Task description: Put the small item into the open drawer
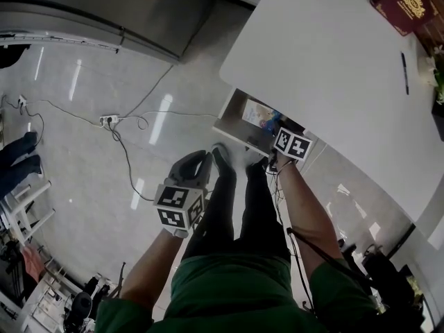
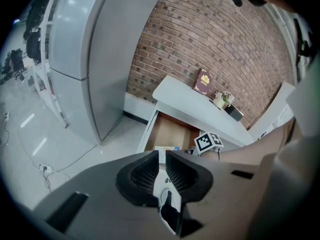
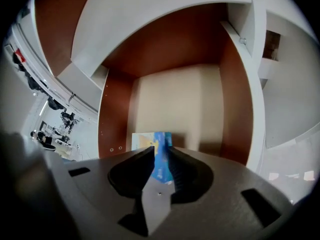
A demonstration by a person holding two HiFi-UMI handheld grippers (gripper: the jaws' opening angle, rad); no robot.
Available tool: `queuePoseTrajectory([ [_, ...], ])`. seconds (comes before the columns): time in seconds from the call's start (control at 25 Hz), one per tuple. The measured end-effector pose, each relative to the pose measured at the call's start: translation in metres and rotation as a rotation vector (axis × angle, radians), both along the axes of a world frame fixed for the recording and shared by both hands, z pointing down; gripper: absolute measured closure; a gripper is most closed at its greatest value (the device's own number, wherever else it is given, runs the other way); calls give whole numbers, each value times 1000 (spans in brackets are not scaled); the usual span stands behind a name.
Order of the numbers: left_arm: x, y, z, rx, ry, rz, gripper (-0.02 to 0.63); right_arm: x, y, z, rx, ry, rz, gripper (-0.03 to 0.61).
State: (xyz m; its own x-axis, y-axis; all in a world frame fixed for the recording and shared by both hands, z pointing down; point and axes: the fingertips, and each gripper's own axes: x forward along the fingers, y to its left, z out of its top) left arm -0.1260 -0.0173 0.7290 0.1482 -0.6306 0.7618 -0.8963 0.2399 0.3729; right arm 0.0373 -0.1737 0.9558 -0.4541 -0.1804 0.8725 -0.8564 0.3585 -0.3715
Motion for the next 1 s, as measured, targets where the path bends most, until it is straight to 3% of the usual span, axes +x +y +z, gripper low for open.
queuePoseTrajectory([
  [0.08, 1, -3, 0, 6, 2, 0, 574, -1, 1, -3, 6, 3, -1, 453],
  [0.28, 0, -13, -3, 48, -12, -11, 574, -7, 7, -22, 57, 1, -41, 454],
  [0.76, -3, -40, -51, 154, -58, -20, 574, -44, 22, -134, 268, -102, -299, 518],
  [1.0, -15, -46, -93, 209, -95, -46, 574, -62, 34, -223, 364, -218, -327, 562],
])
